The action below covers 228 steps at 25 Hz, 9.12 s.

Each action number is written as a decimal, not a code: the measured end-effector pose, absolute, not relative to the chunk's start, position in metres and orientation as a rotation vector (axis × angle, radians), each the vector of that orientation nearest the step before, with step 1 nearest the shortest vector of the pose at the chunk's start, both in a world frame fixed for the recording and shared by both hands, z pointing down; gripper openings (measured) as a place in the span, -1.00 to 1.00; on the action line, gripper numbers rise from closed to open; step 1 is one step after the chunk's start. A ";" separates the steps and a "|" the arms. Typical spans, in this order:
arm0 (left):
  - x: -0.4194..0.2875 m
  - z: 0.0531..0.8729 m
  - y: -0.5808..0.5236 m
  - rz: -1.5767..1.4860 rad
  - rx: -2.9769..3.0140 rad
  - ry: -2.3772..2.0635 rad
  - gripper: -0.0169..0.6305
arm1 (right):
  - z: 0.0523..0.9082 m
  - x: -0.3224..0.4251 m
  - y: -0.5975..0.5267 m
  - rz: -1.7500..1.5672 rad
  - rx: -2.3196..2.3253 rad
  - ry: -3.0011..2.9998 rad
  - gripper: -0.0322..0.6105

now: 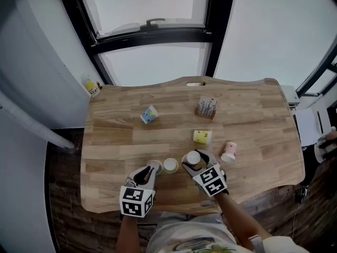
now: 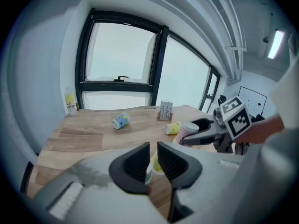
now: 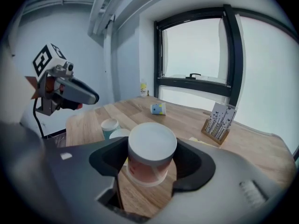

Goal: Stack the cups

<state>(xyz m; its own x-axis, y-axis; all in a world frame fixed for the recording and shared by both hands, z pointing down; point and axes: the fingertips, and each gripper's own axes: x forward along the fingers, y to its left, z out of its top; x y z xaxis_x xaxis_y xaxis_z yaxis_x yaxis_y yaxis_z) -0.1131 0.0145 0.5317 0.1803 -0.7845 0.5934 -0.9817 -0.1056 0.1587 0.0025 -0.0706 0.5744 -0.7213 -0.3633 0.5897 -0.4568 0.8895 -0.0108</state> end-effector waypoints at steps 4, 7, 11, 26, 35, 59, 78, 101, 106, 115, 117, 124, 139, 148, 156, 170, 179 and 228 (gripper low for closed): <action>-0.113 0.536 0.014 0.520 1.947 -1.646 -0.77 | 0.591 -0.002 -0.068 0.182 0.554 -2.426 0.03; -0.115 0.540 0.013 0.519 1.936 -1.640 -0.93 | 0.604 -0.004 -0.067 0.163 0.532 -2.413 0.03; -0.116 0.544 0.012 0.521 1.932 -1.631 -0.93 | 0.618 -0.004 -0.066 0.162 0.511 -2.401 0.03; -0.122 0.554 0.014 0.517 1.917 -1.608 -0.93 | 0.642 -0.009 -0.059 0.138 0.455 -2.364 0.03; -0.125 0.557 0.016 0.516 1.910 -1.605 -0.93 | 0.654 -0.006 -0.054 0.120 0.429 -2.315 0.03; -0.126 0.553 0.016 0.527 1.915 -1.611 -0.93 | 0.638 -0.006 -0.049 0.233 0.465 -2.356 0.27; -0.118 0.522 -0.014 0.552 2.004 -1.657 -0.93 | 0.560 0.076 -0.086 0.430 0.846 -2.365 0.27; -0.107 0.493 -0.069 0.889 1.994 -1.672 -0.19 | 0.597 0.189 -0.149 0.831 0.946 -2.119 0.28; -0.116 0.492 -0.082 0.936 1.948 -1.700 -0.18 | 0.610 0.199 -0.160 0.888 0.958 -2.075 0.28; -0.116 0.496 -0.083 0.970 1.879 -1.715 -0.18 | 0.640 0.212 -0.173 1.064 0.999 -1.974 0.28; -0.116 0.496 -0.083 0.986 1.871 -1.715 -0.18 | 0.648 0.212 -0.173 1.125 0.995 -1.950 0.27; -0.133 0.497 -0.090 1.030 1.874 -1.704 -0.18 | 0.661 0.208 -0.169 1.264 1.001 -1.940 0.16; -0.199 0.536 -0.135 1.121 1.947 -1.538 -0.18 | 0.638 0.192 -0.164 1.260 1.191 -1.987 0.04; -0.217 0.561 -0.151 1.096 2.001 -1.451 -0.18 | 0.606 0.161 -0.154 1.189 1.244 -2.065 0.02; -0.229 0.585 -0.181 1.076 2.042 -1.427 -0.18 | 0.567 0.124 -0.149 1.057 1.205 -2.285 0.00; -0.239 0.641 -0.212 1.033 2.028 -1.302 -0.04 | 0.558 0.095 -0.158 0.969 1.121 -2.316 -0.03; -0.242 0.667 -0.221 1.044 2.017 -1.269 0.00 | 0.557 0.084 -0.160 0.956 1.109 -2.308 -0.04; -0.234 0.573 -0.074 0.964 1.961 -1.503 -0.18 | 0.524 -0.014 -0.082 0.585 0.628 -2.653 -0.06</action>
